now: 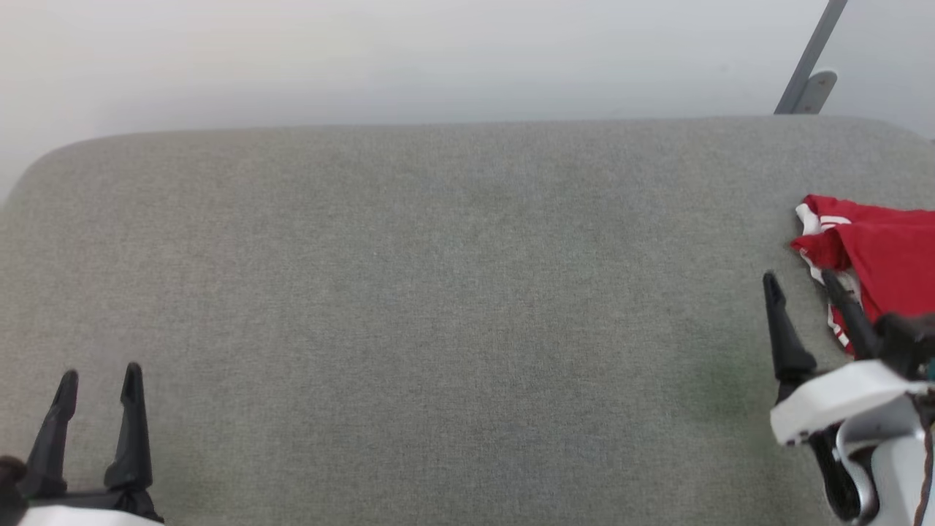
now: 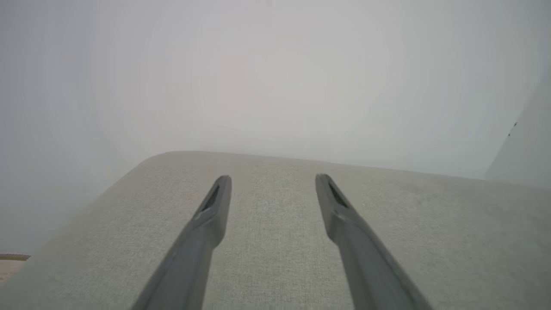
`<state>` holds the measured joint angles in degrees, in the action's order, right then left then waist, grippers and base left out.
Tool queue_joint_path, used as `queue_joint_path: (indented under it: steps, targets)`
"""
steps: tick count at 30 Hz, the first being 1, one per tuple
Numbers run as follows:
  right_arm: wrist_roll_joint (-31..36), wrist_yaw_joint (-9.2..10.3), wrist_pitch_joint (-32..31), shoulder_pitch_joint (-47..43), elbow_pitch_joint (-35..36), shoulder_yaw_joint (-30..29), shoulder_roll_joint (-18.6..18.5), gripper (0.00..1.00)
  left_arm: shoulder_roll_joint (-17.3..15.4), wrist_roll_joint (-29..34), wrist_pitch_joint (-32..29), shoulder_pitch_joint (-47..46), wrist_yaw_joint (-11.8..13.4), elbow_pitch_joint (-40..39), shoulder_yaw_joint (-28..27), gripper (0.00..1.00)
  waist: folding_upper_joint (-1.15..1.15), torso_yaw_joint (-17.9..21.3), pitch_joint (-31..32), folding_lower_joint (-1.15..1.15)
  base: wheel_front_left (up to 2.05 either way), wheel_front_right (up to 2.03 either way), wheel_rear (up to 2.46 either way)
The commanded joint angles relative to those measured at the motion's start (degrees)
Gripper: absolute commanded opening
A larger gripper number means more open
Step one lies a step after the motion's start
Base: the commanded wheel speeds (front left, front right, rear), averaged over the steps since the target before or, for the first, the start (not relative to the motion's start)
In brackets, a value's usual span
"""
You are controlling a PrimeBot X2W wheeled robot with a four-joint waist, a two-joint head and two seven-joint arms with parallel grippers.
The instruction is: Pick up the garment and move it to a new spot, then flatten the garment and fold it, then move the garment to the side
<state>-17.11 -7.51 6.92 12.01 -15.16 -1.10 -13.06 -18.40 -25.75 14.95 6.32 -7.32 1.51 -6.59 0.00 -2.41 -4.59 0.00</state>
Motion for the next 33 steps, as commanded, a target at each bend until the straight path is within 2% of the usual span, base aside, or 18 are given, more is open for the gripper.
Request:
queue_joint_path:
  steps: [1, 16, 33]
  targets:
    - [-0.1, 0.04, 0.7, -1.7, 0.5, -0.2, 0.6, 1.0, 0.3, -0.8, 0.3, 1.2, -0.2, -0.3, -0.4, 1.0, 0.0, -0.2, 0.8, 0.0, 0.0, 0.0, 0.0]
    - [-1.1, 0.04, 2.1, -10.5, 2.8, -1.5, 3.6, 1.0, 1.6, -0.1, 0.3, 5.9, -0.2, -0.2, -0.9, 1.0, 0.0, -0.1, 5.0, 0.0, 0.0, 0.0, 0.0]
    - [-0.6, 0.04, 1.2, -14.8, 4.9, -3.2, 6.7, 1.0, 2.4, -0.6, 0.3, 7.1, -0.2, -0.6, -0.7, 1.0, 0.0, 0.1, 5.8, 0.0, 0.0, 0.0, 0.0]
